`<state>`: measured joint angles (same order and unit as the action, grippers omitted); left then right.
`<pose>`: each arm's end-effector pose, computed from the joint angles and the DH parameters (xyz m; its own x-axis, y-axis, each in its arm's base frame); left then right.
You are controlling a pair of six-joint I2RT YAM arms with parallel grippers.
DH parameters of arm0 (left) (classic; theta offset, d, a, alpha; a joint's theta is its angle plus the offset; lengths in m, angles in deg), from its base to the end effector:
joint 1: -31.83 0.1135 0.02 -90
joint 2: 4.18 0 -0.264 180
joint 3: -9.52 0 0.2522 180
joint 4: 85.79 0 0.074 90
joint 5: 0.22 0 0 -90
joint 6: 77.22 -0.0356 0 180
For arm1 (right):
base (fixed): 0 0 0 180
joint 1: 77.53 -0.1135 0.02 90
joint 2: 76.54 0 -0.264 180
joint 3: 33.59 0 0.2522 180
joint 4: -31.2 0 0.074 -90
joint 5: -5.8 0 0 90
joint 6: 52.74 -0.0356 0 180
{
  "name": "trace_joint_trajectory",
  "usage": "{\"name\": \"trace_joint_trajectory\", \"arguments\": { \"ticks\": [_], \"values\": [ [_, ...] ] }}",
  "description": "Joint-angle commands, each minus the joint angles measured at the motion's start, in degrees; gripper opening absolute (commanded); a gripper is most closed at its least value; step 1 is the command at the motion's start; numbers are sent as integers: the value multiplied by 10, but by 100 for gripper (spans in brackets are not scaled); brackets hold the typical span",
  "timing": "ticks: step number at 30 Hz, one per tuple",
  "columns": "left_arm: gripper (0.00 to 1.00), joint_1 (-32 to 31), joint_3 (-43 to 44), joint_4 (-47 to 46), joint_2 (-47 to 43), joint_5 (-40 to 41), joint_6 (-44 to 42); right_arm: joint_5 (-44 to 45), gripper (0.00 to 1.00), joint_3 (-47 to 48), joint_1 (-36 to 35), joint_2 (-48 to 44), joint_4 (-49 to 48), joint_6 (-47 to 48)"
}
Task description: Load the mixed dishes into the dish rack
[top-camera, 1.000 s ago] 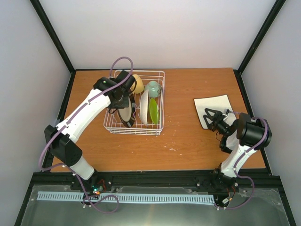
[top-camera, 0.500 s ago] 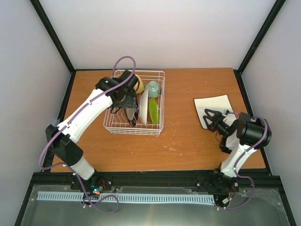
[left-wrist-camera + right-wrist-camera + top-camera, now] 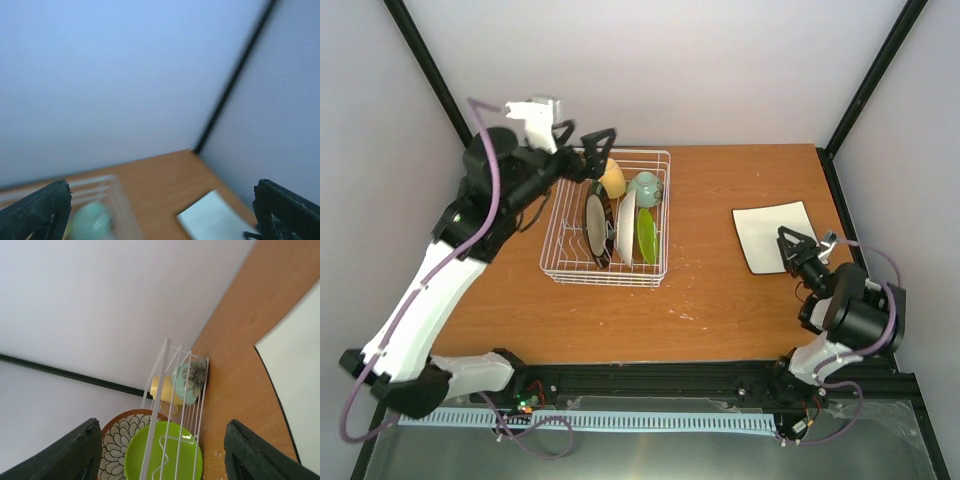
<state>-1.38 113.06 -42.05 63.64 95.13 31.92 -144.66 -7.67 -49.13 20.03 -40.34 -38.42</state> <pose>0.1972 -0.1251 0.4899 -0.2637 -0.2175 -0.9397 0.4039 0.8598 -0.3124 0.2129 -0.0799 0.1392 -0.5108 0.8193 -0.2604 -0.1445 0.2168 0.9655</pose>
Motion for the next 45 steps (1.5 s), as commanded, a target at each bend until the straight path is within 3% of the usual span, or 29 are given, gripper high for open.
{"name": "trace_joint_trajectory", "arguments": {
  "ticks": [1,3,4,5,8,10,14,17,21,26,45],
  "values": [
    [100,17,33,-180,146,-347,-36,10,66,12,9,-133,178,151],
    [100,16,75,-175,242,-466,-11,82,65,61,8,-243,481,340],
    [100,15,90,-178,296,-507,-2,157,65,89,6,-306,689,413],
    [100,11,100,-187,330,-539,5,236,65,109,7,-358,788,452],
    [100,-15,123,-203,401,-557,-7,423,68,142,28,-470,950,477],
    [100,-29,160,-181,450,-557,-26,443,69,151,54,-467,995,472],
    [100,-50,246,-121,532,-563,-56,326,70,147,123,-355,1009,454],
    [100,-55,222,-137,541,-556,-60,254,70,140,146,-253,973,432],
    [100,-59,204,-150,544,-532,-66,248,72,147,148,-198,936,405],
    [100,-60,247,-128,580,-515,-78,257,73,193,148,-159,958,412],
    [100,-60,253,-145,605,-515,-73,250,75,232,147,-74,933,409]
  ]
}}
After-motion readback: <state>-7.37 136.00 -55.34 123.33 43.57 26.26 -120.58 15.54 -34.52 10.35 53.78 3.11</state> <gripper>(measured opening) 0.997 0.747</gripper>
